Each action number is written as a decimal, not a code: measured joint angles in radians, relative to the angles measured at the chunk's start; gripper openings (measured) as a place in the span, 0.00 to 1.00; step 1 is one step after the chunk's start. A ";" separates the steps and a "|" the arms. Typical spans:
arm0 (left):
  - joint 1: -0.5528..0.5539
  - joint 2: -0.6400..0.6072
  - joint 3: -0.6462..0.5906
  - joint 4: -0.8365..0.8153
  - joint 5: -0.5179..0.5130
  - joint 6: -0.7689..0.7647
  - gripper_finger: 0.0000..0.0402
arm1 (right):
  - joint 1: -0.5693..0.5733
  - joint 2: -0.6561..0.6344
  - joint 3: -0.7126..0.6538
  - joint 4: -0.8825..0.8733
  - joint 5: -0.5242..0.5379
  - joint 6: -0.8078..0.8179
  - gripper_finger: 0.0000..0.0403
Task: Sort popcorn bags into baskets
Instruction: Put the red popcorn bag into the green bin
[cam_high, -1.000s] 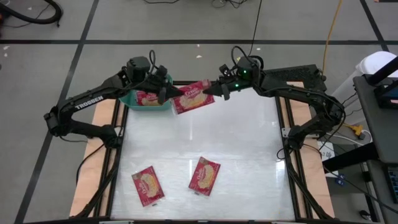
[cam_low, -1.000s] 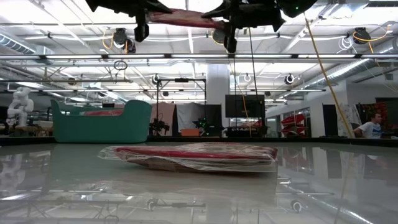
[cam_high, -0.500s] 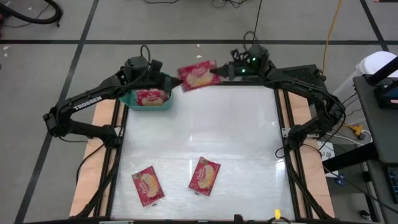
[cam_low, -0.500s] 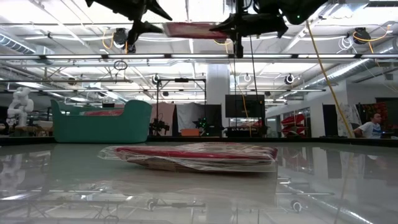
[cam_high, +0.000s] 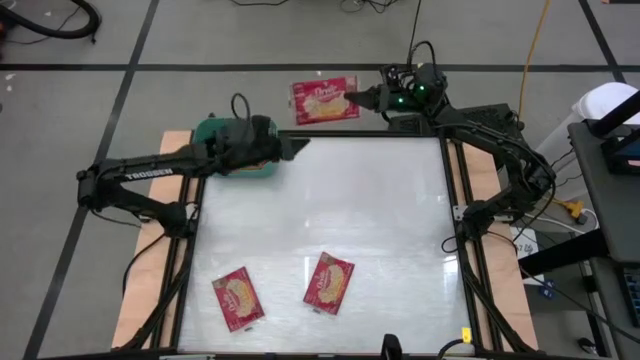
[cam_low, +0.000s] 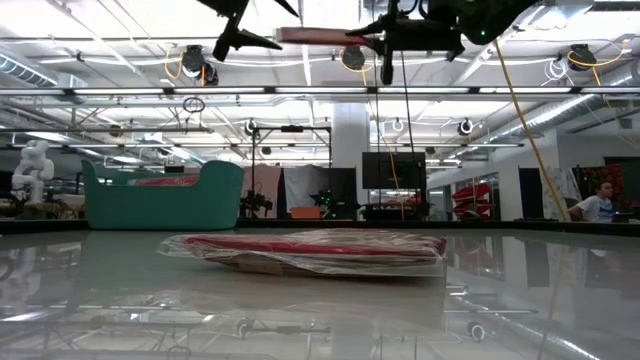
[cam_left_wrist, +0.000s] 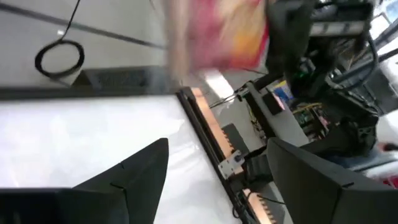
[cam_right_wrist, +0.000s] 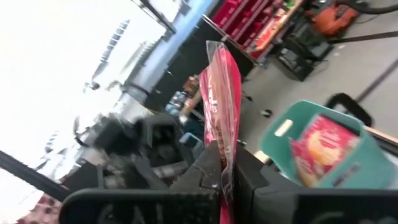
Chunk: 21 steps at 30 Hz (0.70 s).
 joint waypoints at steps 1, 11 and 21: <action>-0.028 0.000 -0.012 0.018 -0.027 -0.022 0.67 | -0.005 0.000 0.000 0.022 -0.006 0.026 0.00; -0.212 0.131 -0.155 0.621 -0.364 -0.058 0.60 | 0.036 0.000 0.000 0.126 0.034 0.219 0.00; -0.248 0.399 -0.140 1.254 -0.617 0.230 0.59 | 0.075 0.000 0.000 0.106 0.070 0.225 0.00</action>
